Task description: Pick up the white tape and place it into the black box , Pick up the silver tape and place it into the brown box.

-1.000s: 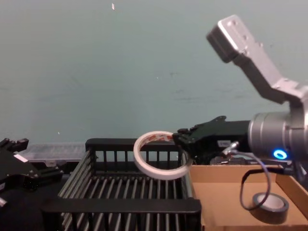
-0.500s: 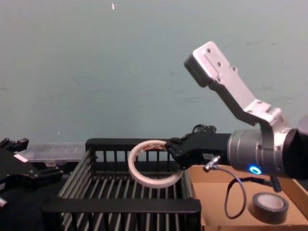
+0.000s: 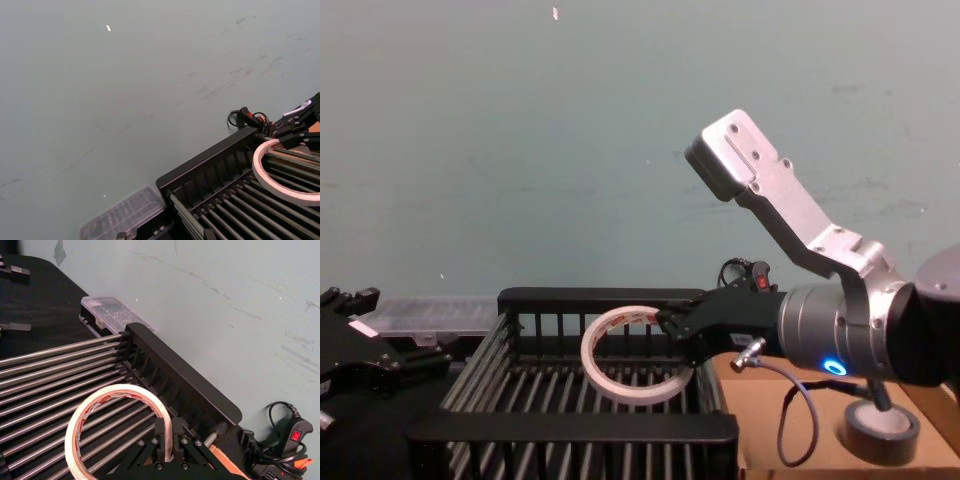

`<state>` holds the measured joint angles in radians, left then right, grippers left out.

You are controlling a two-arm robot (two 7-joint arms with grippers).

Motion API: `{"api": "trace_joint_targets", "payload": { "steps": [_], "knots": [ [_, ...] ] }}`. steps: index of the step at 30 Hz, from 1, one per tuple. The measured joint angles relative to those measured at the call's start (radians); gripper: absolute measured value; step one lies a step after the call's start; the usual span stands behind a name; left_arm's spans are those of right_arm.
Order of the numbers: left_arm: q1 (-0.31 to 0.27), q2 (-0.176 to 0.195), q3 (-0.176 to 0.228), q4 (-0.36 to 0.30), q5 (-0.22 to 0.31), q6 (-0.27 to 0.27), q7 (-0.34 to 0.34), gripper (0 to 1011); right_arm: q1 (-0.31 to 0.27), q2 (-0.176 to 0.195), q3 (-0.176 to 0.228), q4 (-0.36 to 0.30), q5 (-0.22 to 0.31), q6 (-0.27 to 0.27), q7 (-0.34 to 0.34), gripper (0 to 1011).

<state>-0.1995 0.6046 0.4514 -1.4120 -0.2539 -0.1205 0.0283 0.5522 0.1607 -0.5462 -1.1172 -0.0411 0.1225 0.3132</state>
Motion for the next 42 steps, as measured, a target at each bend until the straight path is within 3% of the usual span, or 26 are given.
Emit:
{"api": "trace_joint_targets", "payload": {
  "steps": [13,32,42],
  "knots": [
    [0.0,0.0,0.0,0.0,0.0,0.0,0.0,1001,0.0,0.001,-0.001,0.0,0.001,0.001,0.001,127],
    [0.0,0.0,0.0,0.0,0.0,0.0,0.0,1001,0.0,0.002,-0.001,-0.001,0.004,0.001,0.001,750],
    [0.0,0.0,0.0,0.0,0.0,0.0,0.0,1001,-0.016,0.01,0.014,-0.03,0.005,0.007,0.01,1002]
  ]
}}
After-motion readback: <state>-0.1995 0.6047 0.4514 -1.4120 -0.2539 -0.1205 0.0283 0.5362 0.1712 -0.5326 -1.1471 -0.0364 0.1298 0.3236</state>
